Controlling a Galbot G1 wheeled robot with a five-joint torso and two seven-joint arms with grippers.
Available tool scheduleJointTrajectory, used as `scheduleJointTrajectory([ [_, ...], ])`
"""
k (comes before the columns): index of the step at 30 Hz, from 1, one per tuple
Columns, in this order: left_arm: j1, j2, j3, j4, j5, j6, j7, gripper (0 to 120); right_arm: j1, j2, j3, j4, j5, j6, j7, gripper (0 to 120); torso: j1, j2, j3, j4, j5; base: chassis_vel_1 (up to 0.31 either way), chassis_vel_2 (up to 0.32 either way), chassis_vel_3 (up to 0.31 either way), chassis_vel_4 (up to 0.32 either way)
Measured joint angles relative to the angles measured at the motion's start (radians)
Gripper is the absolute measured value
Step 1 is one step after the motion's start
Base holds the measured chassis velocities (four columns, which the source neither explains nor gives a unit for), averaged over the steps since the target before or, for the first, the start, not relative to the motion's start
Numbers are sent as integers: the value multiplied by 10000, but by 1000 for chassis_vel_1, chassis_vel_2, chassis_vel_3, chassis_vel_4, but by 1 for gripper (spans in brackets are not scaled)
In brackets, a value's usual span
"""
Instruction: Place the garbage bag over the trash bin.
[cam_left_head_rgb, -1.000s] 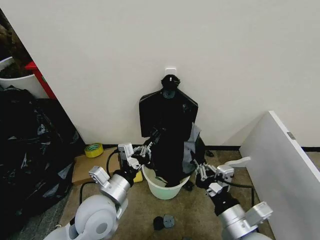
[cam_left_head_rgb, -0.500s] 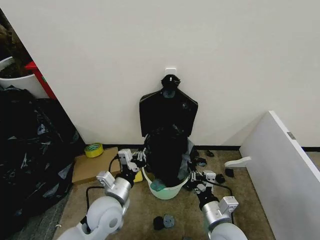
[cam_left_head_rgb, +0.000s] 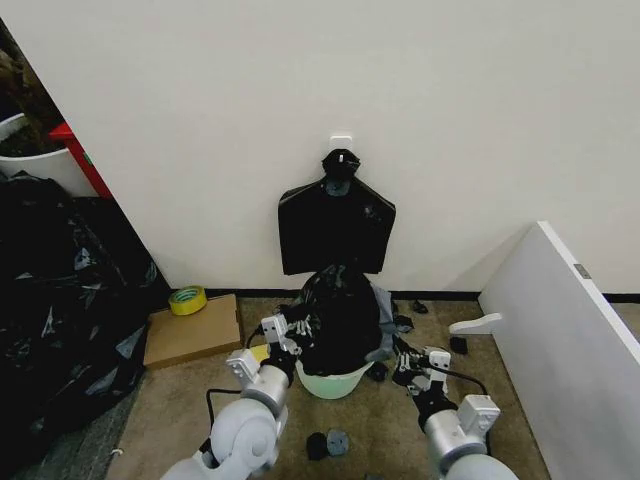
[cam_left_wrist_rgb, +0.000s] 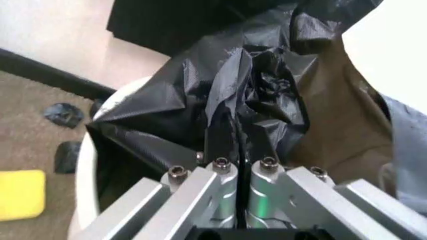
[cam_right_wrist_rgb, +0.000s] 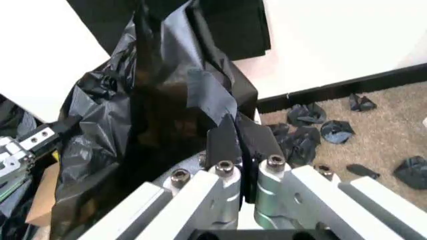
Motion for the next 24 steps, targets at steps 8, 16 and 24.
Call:
scheduleJointTrajectory([
  [8,-141,52,-457,397,238,-90,-170,0,1225,645,-280,-1747,-25,109,-76,0,0,-1,1,3,3,0,0,0,0],
  [16,473,477,-722,252,497,63,-344,0,877,779,-441,-1992,-466,1,66,0,0,0,1,1,0,0,0,0,0],
  [24,918,744,-946,264,509,274,-666,0,732,836,-565,-2064,-786,-421,305,0,0,0,0,1,1,0,0,0,0],
])
